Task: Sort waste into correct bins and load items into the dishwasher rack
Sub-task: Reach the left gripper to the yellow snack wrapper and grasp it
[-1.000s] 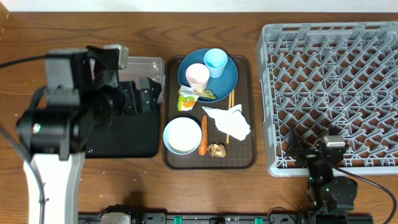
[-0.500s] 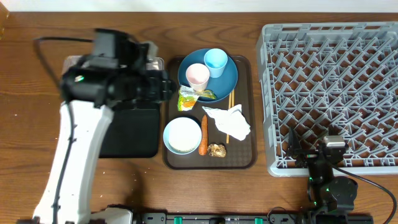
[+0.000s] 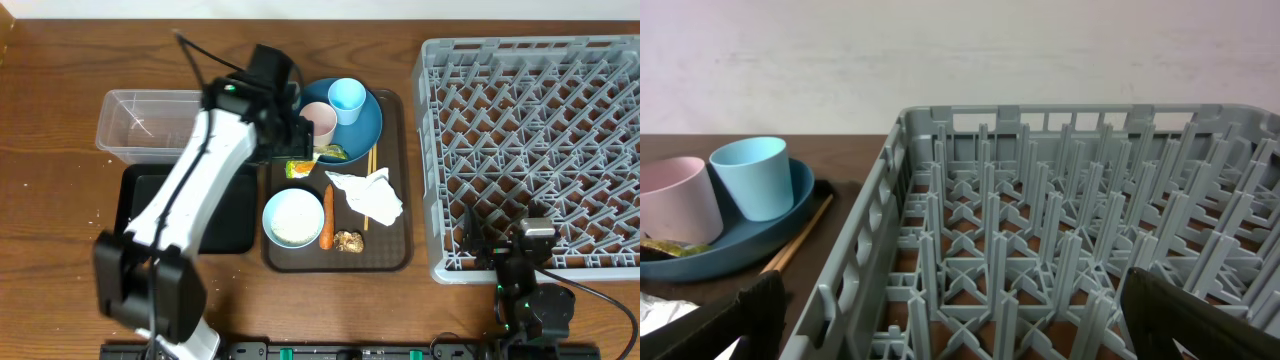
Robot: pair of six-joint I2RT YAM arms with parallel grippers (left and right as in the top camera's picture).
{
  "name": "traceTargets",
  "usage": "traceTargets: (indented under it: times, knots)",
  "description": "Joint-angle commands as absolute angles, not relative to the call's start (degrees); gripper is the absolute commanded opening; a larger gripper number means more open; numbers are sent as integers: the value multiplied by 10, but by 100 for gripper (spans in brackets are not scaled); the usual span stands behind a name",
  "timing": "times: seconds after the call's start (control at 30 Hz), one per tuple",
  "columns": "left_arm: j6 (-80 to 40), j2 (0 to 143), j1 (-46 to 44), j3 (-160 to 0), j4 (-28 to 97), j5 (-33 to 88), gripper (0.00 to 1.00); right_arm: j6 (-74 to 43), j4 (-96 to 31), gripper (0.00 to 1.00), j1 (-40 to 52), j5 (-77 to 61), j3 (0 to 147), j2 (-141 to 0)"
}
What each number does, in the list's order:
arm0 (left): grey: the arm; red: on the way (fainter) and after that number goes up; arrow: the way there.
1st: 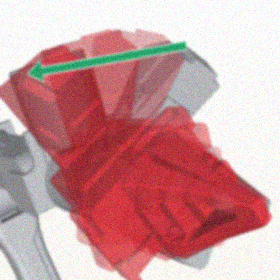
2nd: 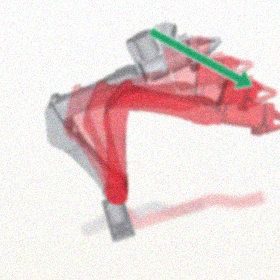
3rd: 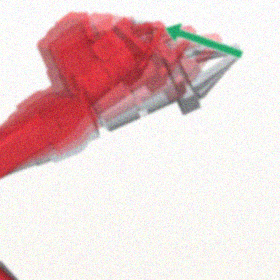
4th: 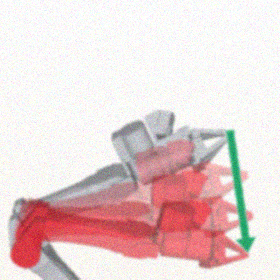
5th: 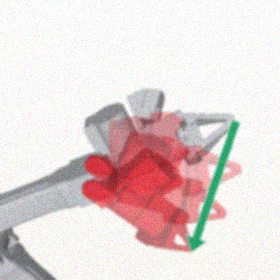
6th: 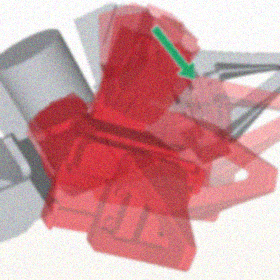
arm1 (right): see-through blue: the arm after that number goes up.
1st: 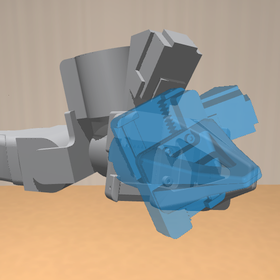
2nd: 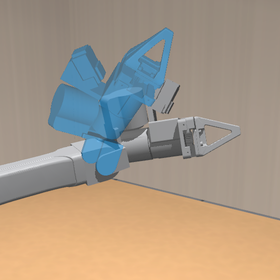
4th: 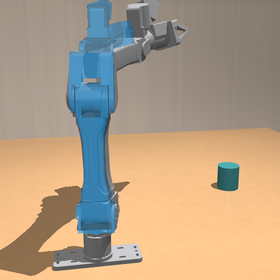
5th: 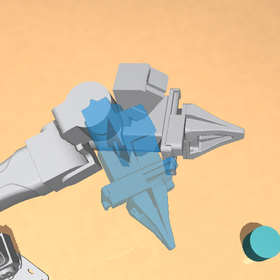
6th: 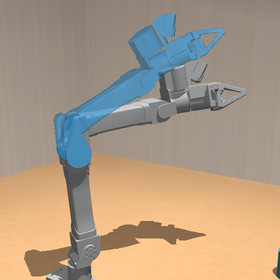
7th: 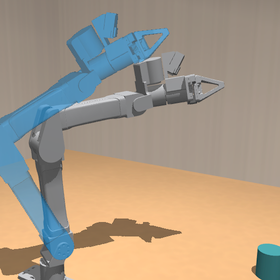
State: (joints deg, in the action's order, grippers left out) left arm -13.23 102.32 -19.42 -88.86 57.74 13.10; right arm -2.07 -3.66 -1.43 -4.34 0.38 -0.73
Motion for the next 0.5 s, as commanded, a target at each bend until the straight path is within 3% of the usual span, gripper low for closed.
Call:
traceTargets:
  times: [0.0,0.47]
  knots:
    - [-139,1064,-200,-892,577,97,70,-12,-39,99,-14,-45,3,-6]
    - [-139,1167,-200,-892,528,74,71,-12,-39,99,-14,-45,3,-6]
